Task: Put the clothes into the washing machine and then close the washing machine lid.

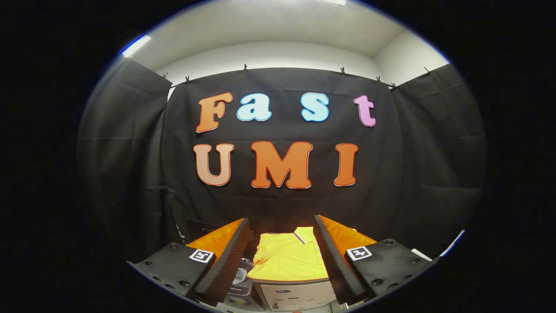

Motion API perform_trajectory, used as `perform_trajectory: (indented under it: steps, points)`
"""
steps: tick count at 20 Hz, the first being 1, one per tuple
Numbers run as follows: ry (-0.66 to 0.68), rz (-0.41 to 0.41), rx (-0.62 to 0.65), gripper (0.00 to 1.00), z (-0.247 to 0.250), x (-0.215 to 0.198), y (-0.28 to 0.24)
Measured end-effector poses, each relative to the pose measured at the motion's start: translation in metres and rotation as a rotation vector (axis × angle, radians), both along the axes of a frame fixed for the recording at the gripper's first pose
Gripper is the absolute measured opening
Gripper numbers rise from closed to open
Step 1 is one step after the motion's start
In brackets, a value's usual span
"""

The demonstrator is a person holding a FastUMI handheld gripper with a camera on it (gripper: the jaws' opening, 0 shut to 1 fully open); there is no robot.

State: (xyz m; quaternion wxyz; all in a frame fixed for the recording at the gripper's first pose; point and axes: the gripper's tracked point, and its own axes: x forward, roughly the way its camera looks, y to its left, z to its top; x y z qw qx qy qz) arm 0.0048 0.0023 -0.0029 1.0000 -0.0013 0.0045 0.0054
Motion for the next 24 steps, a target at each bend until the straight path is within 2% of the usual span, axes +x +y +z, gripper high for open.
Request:
perform_trajectory:
  steps: [15, 20, 24]
  points:
    - [0.043, 0.000, -0.002, 0.95, -0.014, 0.018, -0.011]
    - [0.107, 0.009, -0.008, 0.96, -0.031, 0.050, -0.030]
    - [0.200, 0.020, 0.004, 0.96, -0.066, 0.088, -0.057]
